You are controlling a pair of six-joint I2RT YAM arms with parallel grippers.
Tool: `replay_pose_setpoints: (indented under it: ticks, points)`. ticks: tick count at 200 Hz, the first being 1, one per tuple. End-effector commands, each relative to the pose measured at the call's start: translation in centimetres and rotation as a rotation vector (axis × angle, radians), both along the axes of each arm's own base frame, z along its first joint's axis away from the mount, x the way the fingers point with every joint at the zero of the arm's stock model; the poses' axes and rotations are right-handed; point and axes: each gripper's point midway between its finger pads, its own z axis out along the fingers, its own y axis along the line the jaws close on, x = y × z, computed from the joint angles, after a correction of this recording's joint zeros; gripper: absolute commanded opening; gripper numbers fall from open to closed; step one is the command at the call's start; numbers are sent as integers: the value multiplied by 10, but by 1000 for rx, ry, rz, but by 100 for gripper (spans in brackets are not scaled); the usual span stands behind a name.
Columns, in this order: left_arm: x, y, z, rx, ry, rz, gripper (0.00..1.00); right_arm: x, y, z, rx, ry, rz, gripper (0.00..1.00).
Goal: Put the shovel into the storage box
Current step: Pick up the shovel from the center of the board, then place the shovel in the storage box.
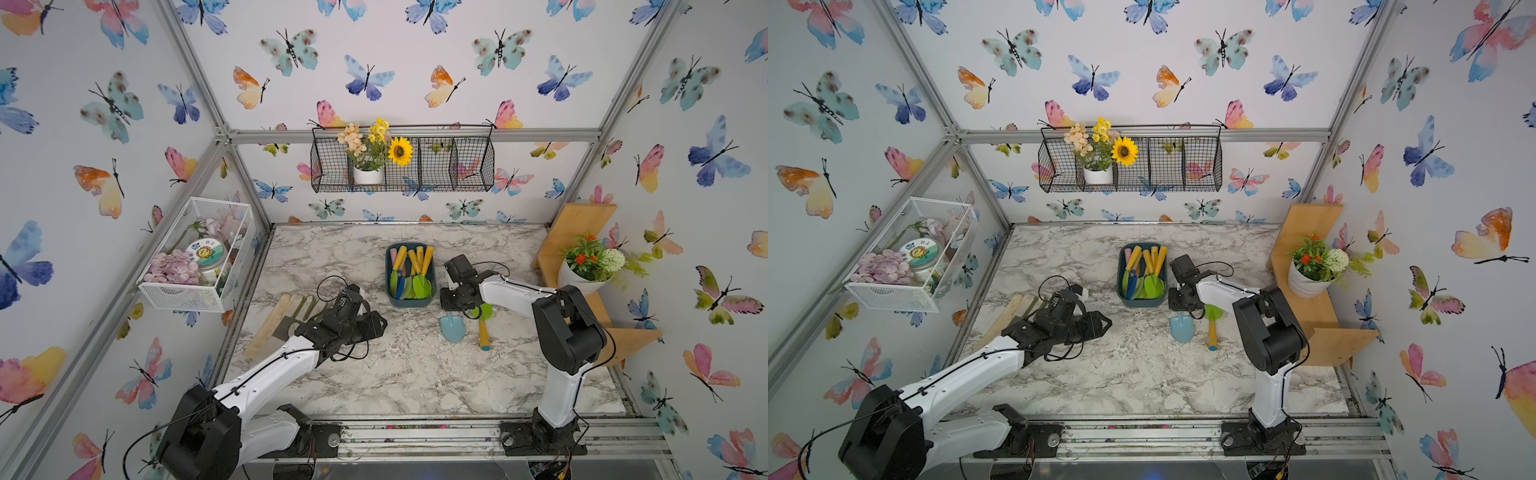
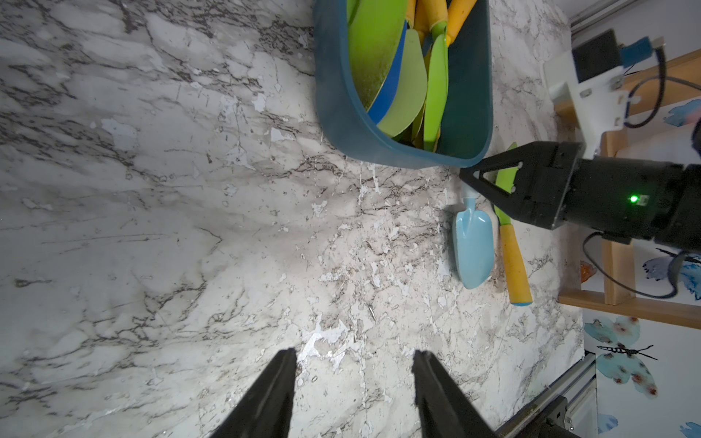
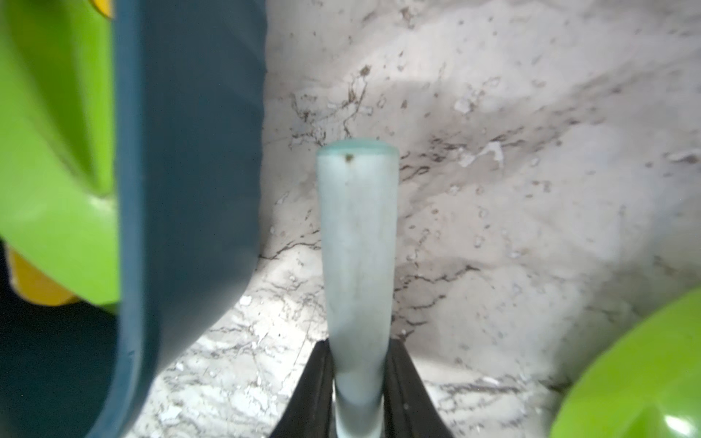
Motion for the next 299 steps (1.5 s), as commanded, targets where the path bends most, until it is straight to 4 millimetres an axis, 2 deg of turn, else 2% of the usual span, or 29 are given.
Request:
replay_pose_setpoints:
  ticks: [1, 57, 82, 120, 159, 205, 265, 299]
  points:
    - [3, -5, 4, -16, -7, -20, 55, 1, -6, 35, -15, -61, -16, 21]
    - [6, -4, 6, -18, -12, -14, 55, 13, 15, 93, 113, -136, -4, 21]
    - [5, -4, 5, -19, -10, -10, 55, 24, 34, 101, 157, -140, 16, 21]
    - [3, -2, 6, -20, -9, -8, 55, 46, 73, 115, 243, -152, 37, 21]
    - [1, 3, 5, -11, -12, 1, 55, 68, 108, 114, 319, -132, 40, 21]
    - [-2, 8, 3, -8, -9, 10, 55, 88, 139, 98, 371, -94, 27, 21]
    - [-5, 14, -1, -1, -3, 20, 55, 106, 154, 69, 379, -55, -10, 21]
    - [-5, 14, -1, -3, -1, 22, 55, 112, 150, 54, 336, -49, -37, 21]
